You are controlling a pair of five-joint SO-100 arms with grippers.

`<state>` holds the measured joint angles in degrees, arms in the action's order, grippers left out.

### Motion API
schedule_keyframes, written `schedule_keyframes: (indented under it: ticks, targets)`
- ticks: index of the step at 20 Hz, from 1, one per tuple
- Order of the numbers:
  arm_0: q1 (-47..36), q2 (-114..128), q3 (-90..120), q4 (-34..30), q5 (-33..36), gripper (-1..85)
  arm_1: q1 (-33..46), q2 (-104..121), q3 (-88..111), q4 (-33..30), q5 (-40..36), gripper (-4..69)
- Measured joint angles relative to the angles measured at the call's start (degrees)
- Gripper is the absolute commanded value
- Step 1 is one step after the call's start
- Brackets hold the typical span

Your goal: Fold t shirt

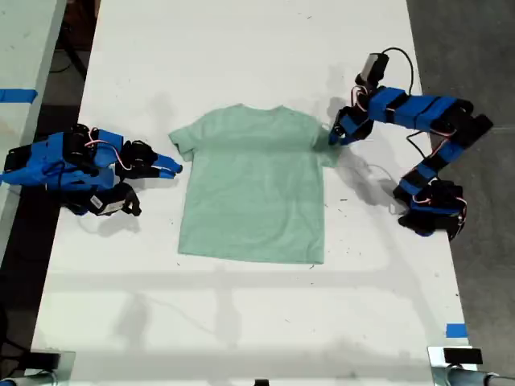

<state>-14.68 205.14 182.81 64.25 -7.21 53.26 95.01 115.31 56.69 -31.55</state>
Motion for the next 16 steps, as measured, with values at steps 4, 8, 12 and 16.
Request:
schedule_keyframes:
  ticks: [4, 8, 12, 16]
  targets:
    - [0.0, 0.0, 0.0, 0.0, 0.0, 7.7, -1.9, -0.6, -6.5, 7.8, 0.2, 1.5]
    - [0.0, 0.0, 0.0, 0.0, 0.0, 7.9, -7.2, -1.3, -21.2, 17.8, -0.5, 1.5]
    - [0.0, 0.0, 0.0, 0.0, 0.0, 7.9, -15.3, -6.9, -35.9, 21.0, -1.8, 1.5]
    - [0.1, 0.0, 0.0, 0.0, 0.0, 8.0, -22.0, -14.6, -44.4, 16.1, -2.5, 1.5]
